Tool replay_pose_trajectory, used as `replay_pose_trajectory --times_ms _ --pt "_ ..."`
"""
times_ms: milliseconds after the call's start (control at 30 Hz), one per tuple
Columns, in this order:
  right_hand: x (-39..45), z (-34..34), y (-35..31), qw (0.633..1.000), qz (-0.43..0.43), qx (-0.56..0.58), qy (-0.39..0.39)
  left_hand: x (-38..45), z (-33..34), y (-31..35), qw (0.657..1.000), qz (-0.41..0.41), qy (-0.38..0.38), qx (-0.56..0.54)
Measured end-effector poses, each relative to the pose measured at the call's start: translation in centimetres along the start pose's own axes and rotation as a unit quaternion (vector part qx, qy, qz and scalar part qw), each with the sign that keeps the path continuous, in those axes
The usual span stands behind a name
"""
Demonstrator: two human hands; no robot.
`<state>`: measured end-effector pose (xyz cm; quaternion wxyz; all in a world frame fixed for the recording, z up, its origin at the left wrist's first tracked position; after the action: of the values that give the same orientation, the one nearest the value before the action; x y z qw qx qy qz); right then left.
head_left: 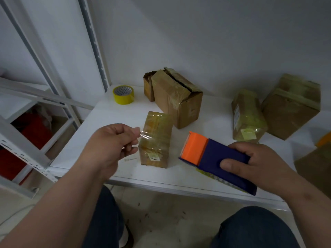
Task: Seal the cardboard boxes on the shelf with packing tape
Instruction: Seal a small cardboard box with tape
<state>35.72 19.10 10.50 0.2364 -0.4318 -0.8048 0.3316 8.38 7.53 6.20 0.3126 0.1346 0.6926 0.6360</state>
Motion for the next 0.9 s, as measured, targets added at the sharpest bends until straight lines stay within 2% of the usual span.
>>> replay_pose_trajectory --times_ms 267,433,600,733,900 --pt "2.7 0.0 0.0 0.998 0.006 0.031 -0.045 2.0 -0.1 -0.6 1.000 -0.012 0.024 0.001" --pt "4.0 0.3 0.5 0.996 0.017 -0.036 -0.076 4.3 -2.0 -0.3 0.998 0.003 0.064 0.028" --pt "5.8 0.9 1.4 0.989 0.035 -0.117 -0.087 5.4 -1.4 -1.3 0.998 -0.011 0.049 0.046" --pt "7.5 1.4 1.5 0.977 0.008 -0.196 -0.084 5.7 -1.2 -2.8 0.996 -0.031 0.055 0.057" --pt "8.3 1.7 1.5 0.977 0.031 -0.185 -0.105 5.7 -1.4 -3.7 0.996 -0.049 0.059 0.050"
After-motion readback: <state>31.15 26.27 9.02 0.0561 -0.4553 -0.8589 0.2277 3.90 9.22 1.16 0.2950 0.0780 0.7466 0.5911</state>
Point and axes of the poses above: each hand's wrist, its own x-axis towards the middle knuckle, its own z-axis out of the palm, y = z × x, the point moved 7 cm from there along x, towards the middle knuckle, and after that the axes turned 13 degrees about y, right-handed, at the moved point
